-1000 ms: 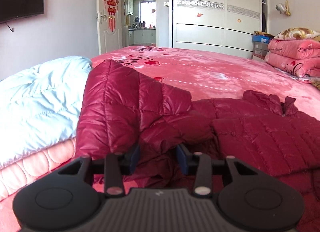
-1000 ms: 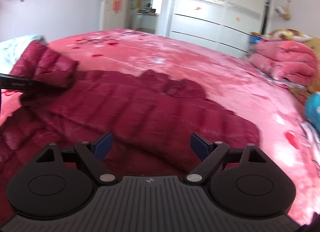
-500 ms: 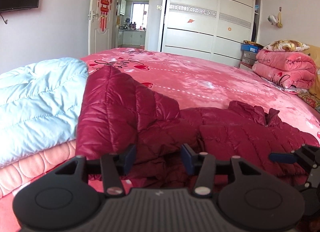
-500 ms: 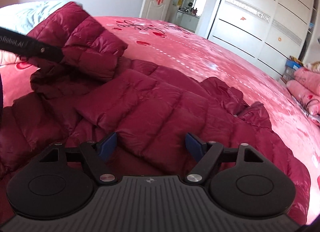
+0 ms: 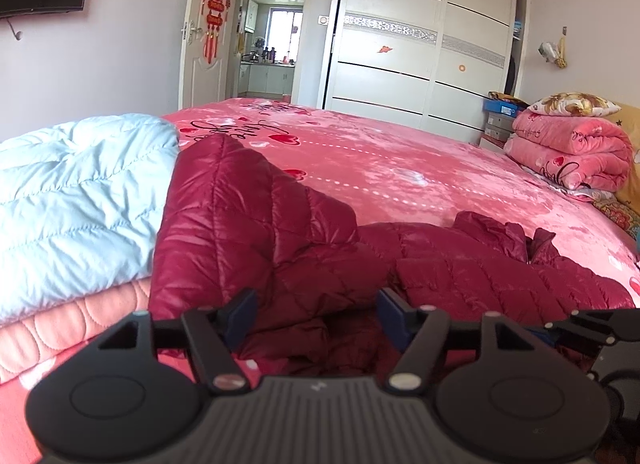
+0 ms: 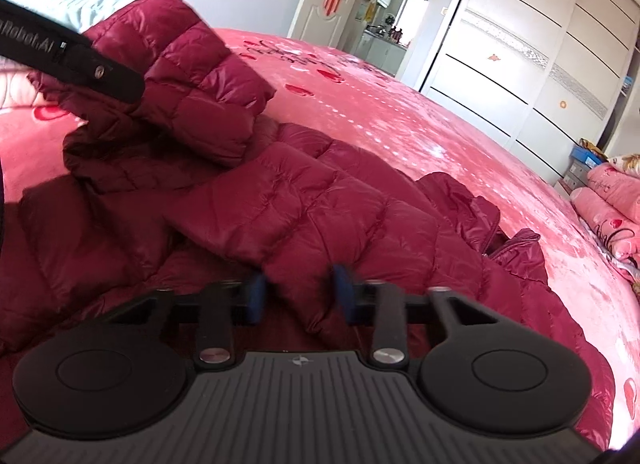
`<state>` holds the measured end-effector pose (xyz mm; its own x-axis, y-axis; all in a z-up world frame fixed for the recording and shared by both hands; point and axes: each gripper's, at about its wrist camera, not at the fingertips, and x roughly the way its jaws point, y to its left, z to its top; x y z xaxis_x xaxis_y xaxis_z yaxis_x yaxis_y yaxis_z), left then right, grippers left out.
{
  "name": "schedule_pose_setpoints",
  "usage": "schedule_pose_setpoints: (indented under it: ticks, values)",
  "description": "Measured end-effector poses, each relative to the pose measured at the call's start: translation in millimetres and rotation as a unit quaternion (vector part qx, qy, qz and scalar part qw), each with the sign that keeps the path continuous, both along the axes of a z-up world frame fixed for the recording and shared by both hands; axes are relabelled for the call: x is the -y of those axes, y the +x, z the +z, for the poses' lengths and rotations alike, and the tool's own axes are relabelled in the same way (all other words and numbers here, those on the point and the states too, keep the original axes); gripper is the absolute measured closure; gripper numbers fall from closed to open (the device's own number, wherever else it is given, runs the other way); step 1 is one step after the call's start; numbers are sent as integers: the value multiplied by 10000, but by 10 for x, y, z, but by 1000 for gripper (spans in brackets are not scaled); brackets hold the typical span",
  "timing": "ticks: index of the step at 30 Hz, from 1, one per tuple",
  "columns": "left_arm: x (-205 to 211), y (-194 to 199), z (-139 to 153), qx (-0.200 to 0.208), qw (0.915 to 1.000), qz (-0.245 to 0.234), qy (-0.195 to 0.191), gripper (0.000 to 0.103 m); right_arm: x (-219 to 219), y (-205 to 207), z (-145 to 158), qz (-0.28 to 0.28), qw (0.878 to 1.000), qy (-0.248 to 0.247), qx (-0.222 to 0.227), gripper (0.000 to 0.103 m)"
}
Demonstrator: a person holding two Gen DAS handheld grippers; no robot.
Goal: Fold large clothes
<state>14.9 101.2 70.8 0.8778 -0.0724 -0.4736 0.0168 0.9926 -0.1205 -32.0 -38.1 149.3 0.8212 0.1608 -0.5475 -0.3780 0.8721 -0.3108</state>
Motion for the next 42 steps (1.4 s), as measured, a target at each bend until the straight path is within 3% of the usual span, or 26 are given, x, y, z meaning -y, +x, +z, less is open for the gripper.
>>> schedule_pose_setpoints:
  ticks: [3,8,12,16,23,31,36,39,42]
  values:
    - [5,-13,9,31,10000,67,-61,31,82,0,66,-264,9995,134,85,96]
    - [31,-55,124,176,9994,173,-261,24,465,-70,297,-911,9942,493,303,99]
    - [57,-133,298,320,9988,135,-346,22,862,-216,523,-1606,9821,788,595,100]
    - [81,-221,519,341,9990,281,-95,22,1310,-433,656,-2303,9647,953,853,100]
    - [-83,-511,917,272,9949,663,707,22,2164,-851,738,-3509,9174,1494,1135,100]
    - [-370,-876,1692,537,9730,1338,1802,22,2868,-1114,499,-4436,8661,1865,1350,100]
    - [-496,-1123,2153,768,9530,1859,2267,22,3339,-1300,397,-4953,8300,2103,1466,100]
    - [-490,-1268,2347,893,9428,2062,2462,22,3533,-1346,383,-5132,8216,1889,1612,100]
    - [-428,-1414,2519,988,9317,2191,2724,22,3762,-1391,397,-5308,8056,2004,1703,100]
